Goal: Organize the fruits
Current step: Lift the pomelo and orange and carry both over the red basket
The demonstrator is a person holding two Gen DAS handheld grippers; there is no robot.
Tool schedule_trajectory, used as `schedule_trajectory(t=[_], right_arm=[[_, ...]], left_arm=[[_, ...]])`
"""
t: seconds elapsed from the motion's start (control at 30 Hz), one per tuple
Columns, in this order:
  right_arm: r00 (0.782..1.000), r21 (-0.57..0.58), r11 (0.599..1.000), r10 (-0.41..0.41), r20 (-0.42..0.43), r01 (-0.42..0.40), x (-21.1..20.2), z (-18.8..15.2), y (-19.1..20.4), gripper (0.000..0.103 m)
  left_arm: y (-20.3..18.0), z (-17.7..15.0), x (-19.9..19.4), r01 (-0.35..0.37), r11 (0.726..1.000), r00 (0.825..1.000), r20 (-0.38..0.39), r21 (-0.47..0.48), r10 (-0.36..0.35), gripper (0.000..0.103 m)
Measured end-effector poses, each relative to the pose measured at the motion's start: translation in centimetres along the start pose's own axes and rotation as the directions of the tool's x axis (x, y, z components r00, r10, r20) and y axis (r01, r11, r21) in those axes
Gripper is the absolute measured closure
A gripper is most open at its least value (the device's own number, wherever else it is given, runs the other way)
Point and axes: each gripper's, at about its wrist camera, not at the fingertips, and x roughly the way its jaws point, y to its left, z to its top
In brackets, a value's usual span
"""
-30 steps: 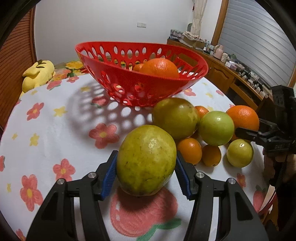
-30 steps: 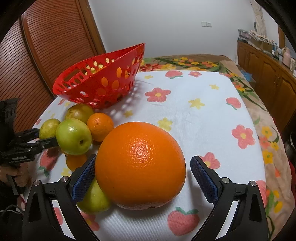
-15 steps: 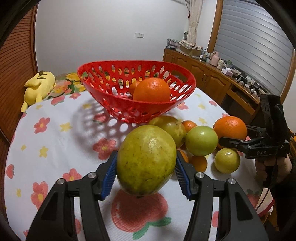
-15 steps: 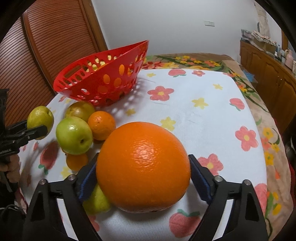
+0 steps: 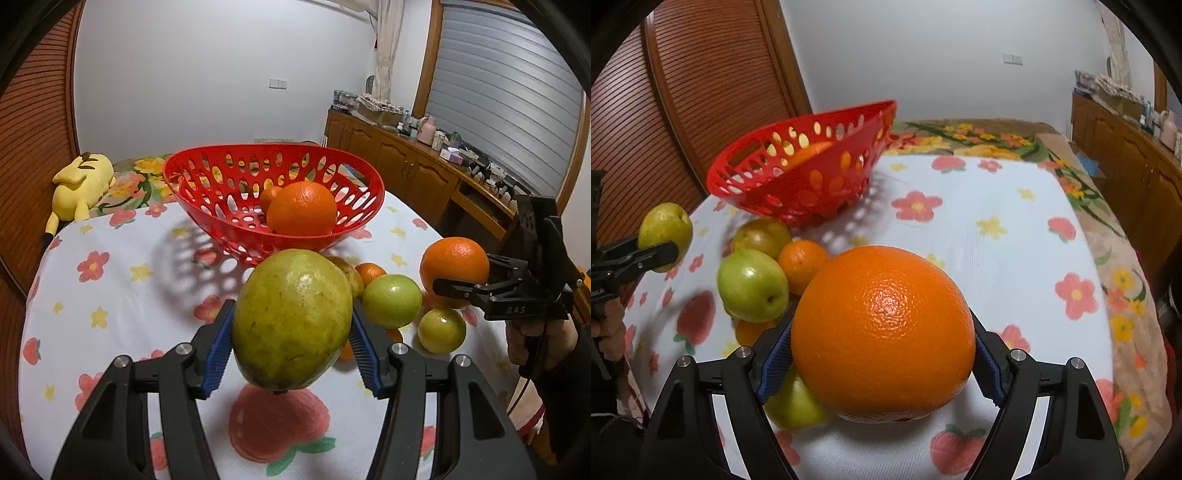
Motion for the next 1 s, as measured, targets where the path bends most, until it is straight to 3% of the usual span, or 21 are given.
schedule_trajectory(t=[0.6,1.0], right_arm=[[0.995,-0.116,0.993,0.045,0.087,-0.035,-2.6,5.6,1.9,0.019],[0.993,-0.183,0.981,0.079,0.091,-0.061,-1.4,9.8,2.3,0.019]], left_arm=[[0.8,4.7,0.6,-0.02,1.0,0.999,0.049,0.014,0.019,0.045],[1.6,7.2,3.9,-0.036,0.999,0.999,0.016,0.017,0.035,0.045]])
